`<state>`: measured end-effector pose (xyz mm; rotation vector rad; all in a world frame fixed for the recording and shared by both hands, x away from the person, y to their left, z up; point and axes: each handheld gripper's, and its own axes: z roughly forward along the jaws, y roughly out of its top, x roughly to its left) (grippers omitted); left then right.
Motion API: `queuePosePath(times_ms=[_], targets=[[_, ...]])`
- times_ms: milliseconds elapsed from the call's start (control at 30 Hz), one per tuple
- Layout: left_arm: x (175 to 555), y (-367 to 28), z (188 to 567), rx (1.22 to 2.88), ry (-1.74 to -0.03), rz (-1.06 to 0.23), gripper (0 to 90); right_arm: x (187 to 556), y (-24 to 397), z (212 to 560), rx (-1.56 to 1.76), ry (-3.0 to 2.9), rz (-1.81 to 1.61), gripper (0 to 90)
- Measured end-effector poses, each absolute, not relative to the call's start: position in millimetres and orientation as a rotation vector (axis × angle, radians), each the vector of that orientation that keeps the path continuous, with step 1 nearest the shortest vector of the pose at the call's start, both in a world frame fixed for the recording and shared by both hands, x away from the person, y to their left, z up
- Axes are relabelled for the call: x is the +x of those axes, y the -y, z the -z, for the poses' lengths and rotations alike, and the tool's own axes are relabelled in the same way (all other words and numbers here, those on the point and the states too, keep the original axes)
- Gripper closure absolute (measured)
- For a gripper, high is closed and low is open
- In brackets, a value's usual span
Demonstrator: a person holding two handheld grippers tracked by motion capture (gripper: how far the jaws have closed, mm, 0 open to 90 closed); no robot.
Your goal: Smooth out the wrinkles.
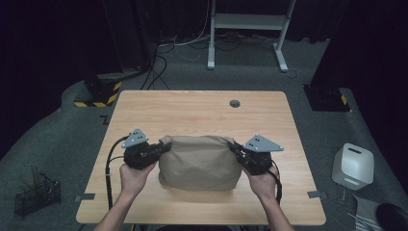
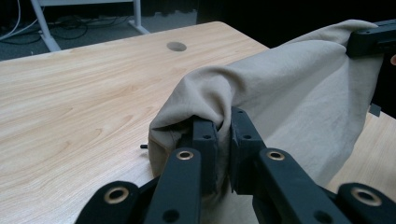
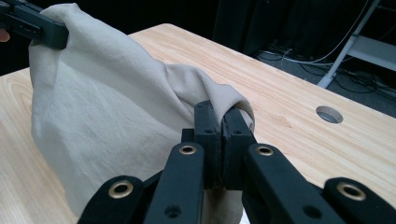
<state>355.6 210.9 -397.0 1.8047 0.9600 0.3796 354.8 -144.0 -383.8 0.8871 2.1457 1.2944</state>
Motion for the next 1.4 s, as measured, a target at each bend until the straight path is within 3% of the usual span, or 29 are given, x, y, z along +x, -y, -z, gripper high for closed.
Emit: queuePosePath(times_ms=[1400], targets=[[400,-204,398,1.860,-0.991,-0.373,83.8,391,144,390,1.033,-2.135,-1.269,87.6]])
